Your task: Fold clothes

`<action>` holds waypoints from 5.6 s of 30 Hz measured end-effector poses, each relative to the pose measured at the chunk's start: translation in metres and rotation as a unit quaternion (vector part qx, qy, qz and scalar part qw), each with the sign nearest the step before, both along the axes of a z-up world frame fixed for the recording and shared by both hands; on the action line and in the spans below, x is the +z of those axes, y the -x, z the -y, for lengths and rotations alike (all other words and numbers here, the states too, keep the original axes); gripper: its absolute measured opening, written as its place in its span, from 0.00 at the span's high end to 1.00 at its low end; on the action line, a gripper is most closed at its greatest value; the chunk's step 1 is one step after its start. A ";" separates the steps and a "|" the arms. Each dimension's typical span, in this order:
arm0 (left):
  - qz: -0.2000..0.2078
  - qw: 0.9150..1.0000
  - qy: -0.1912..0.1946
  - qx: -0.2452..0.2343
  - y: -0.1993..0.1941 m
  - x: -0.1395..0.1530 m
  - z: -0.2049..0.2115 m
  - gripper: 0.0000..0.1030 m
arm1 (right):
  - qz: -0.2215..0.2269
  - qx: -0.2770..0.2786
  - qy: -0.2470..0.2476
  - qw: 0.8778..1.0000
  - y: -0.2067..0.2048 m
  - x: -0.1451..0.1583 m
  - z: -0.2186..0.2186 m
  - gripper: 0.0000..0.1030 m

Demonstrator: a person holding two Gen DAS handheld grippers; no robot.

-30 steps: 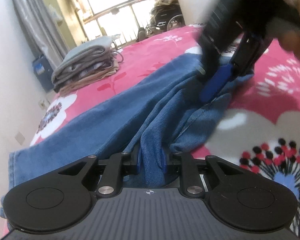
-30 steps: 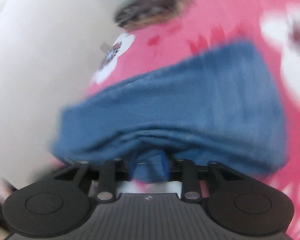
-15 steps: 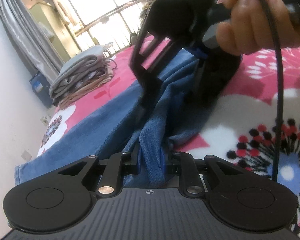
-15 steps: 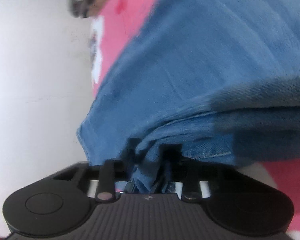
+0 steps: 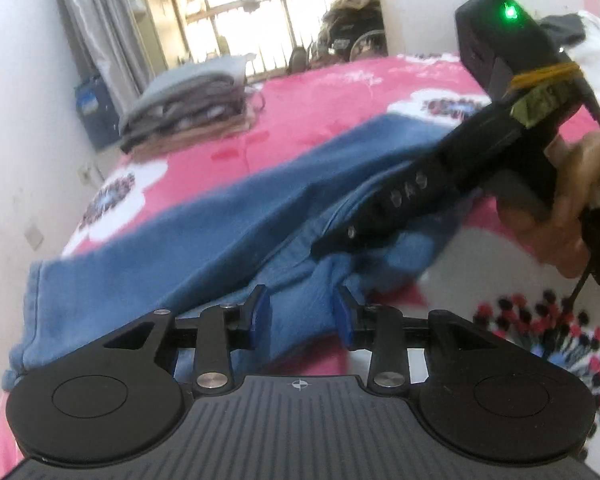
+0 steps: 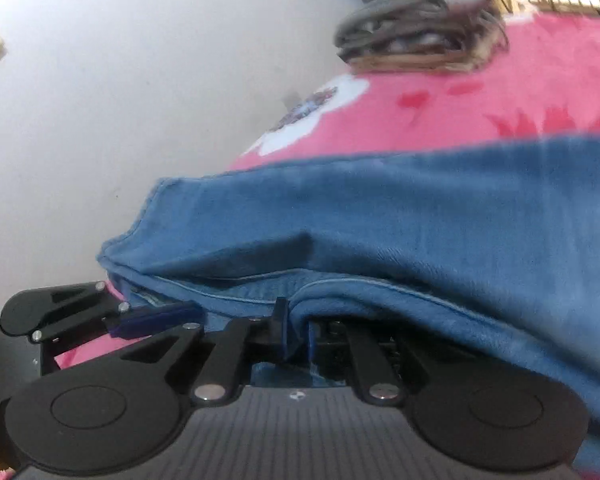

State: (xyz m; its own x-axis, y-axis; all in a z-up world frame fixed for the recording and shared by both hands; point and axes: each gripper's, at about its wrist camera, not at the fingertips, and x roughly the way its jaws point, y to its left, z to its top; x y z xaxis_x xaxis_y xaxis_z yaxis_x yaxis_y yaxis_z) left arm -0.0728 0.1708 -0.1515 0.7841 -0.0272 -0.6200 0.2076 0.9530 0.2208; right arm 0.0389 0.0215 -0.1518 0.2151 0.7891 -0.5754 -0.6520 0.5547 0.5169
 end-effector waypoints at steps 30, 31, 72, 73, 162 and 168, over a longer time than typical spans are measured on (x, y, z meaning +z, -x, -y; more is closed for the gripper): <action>-0.024 1.000 -0.013 -0.015 0.020 0.003 -0.009 0.66 | 0.015 0.035 0.051 0.998 0.013 0.032 0.035 0.58; -0.024 1.000 -0.008 -0.015 0.020 0.006 -0.010 0.66 | 0.031 0.039 0.054 0.997 0.017 0.039 0.039 0.58; 0.062 0.984 -0.111 -0.123 -0.034 -0.004 0.043 0.33 | 0.447 0.242 0.356 0.784 0.058 0.001 0.002 0.68; 0.056 0.984 -0.118 -0.122 -0.039 -0.007 0.041 0.33 | 0.447 0.245 0.359 0.782 0.058 0.000 0.002 0.69; -0.017 0.965 0.134 0.223 -0.049 0.015 -0.097 0.47 | -0.270 -0.204 -0.069 0.938 -0.088 -0.028 0.182 0.86; 0.033 0.980 0.122 0.156 -0.048 0.060 -0.069 0.47 | -0.237 -0.192 -0.114 0.946 -0.075 0.013 0.175 0.88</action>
State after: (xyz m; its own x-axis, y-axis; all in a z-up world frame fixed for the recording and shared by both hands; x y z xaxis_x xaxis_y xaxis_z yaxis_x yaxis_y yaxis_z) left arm -0.0248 0.2395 -0.0912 0.8160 0.0792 -0.5726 -0.1094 0.9938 -0.0184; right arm 0.1143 -0.1531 -0.1389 0.2714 0.8206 -0.5030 -0.0906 0.5421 0.8354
